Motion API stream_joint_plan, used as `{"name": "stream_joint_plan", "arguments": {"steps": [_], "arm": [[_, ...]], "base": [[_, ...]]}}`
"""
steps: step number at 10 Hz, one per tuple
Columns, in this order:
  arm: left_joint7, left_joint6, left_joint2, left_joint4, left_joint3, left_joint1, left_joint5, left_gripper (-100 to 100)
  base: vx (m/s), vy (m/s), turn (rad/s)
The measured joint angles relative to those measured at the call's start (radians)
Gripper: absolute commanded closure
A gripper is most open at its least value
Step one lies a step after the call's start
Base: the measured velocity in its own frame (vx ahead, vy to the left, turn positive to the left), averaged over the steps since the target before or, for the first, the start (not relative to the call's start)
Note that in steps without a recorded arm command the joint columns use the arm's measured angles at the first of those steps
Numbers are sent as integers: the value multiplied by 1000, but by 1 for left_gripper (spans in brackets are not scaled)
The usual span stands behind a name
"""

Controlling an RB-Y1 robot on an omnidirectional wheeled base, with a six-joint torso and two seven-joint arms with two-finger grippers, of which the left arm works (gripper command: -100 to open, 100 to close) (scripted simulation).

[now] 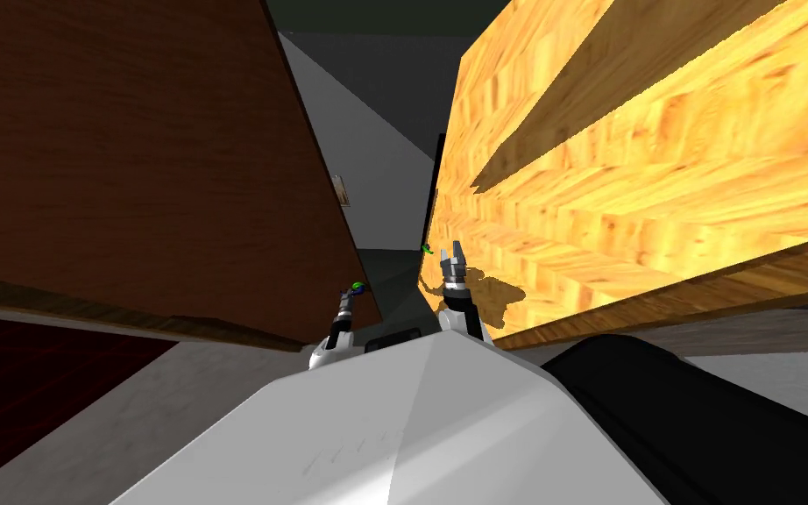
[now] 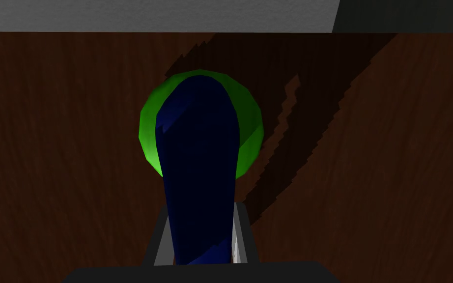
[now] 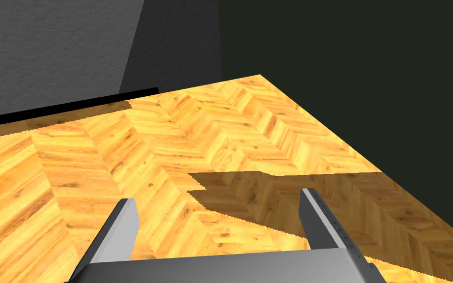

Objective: Push the door open

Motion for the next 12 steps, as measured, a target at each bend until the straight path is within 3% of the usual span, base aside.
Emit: {"name": "stream_joint_plan", "arguments": {"steps": [5,6,8,10,12], "arm": [[-31,29,-4,-40,53,15,26,100],[-38,31,-4,-35,66,11,32,100],[-50,6,-6,10,92,-10,45,100],[-59,32,-12,-50,105,20,51,100],[-71,22,-13,-18,130,3,63,100]], "base": [[173,-99,88],[207,-81,81],[165,-69,54],[160,-79,75],[170,-81,82]]}}
